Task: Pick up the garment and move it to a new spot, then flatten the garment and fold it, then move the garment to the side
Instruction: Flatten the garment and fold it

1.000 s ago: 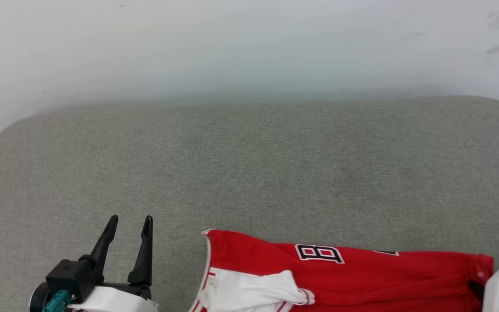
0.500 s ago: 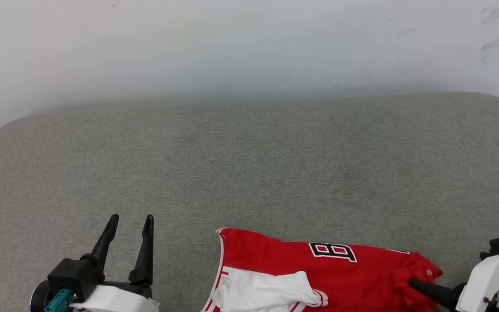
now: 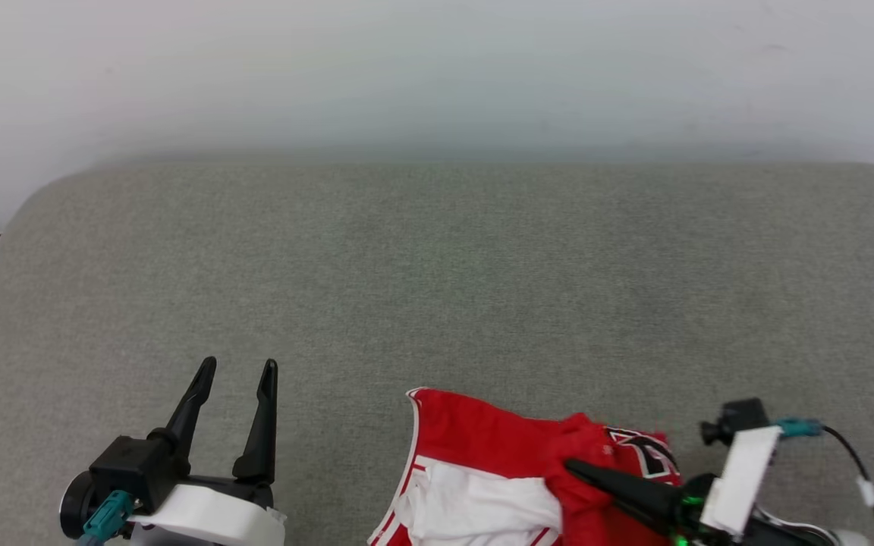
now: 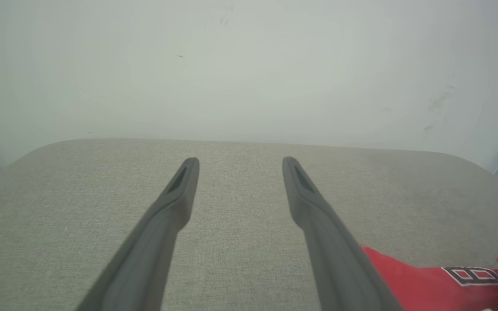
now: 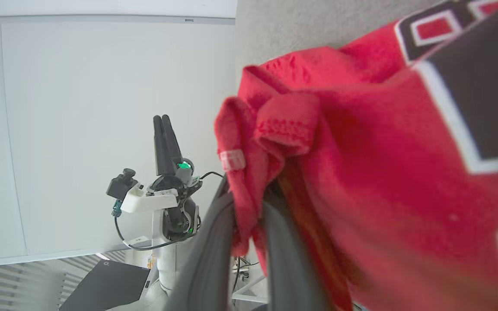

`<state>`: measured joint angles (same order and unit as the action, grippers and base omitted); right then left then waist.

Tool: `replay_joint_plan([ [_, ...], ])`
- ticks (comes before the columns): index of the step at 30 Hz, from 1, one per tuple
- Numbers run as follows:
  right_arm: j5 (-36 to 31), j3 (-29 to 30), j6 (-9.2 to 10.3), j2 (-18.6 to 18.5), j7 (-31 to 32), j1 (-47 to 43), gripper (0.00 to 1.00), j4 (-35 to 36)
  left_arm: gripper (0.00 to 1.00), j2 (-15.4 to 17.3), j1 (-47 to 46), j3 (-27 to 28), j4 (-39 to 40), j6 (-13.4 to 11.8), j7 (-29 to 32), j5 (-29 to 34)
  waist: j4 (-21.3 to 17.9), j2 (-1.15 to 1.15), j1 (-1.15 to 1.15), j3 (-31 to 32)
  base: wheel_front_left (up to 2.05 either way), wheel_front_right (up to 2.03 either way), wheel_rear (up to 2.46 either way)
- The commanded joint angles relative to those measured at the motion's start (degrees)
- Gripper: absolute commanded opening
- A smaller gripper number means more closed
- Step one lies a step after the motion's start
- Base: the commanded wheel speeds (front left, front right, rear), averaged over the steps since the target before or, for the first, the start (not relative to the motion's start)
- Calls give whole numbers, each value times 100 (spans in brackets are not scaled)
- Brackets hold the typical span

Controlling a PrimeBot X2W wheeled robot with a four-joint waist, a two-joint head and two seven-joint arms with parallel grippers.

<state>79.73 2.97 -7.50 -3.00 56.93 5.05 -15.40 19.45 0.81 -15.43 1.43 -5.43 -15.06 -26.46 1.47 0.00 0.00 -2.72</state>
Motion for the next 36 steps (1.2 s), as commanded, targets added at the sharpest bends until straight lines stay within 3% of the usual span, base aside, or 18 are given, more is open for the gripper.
replay_joint_plan([
  [1,57,-192,3,19,-97,91,0,-18,100,-7,-71,-1,-6,27,-9,22,80,0,0,-66,0,0,0],
  [9,396,-1660,3,15,-915,546,0,-169,100,-80,-244,-14,-87,88,-11,42,313,0,0,-221,0,0,0],
  [16,91,-2120,2,12,-1599,817,0,-515,100,-139,-308,26,-181,129,-13,65,426,0,0,-287,0,0,0],
  [17,1,-2153,2,15,-1709,836,5,-587,100,-149,-318,26,-190,137,-13,74,433,0,0,-290,0,0,0],
  [18,-88,-2162,2,14,-1833,845,31,-658,100,-154,-321,29,-203,142,-13,83,438,0,0,-292,0,0,0],
  [20,-140,-2226,2,14,-1958,871,100,-757,100,-174,-327,36,-230,158,-13,99,441,0,0,-282,0,0,0],
  [25,-108,-2368,2,14,-2118,900,100,-828,100,-199,-301,60,-269,185,-13,124,409,0,0,-223,0,0,0],
  [30,-213,-2501,2,-55,-2367,912,100,-460,100,-194,-247,83,-311,215,-13,157,374,0,0,-111,0,0,0],
  [36,-1068,-2675,3,-488,-3312,901,100,153,100,-204,-160,95,-325,177,-13,201,301,0,0,-21,0,0,0],
])
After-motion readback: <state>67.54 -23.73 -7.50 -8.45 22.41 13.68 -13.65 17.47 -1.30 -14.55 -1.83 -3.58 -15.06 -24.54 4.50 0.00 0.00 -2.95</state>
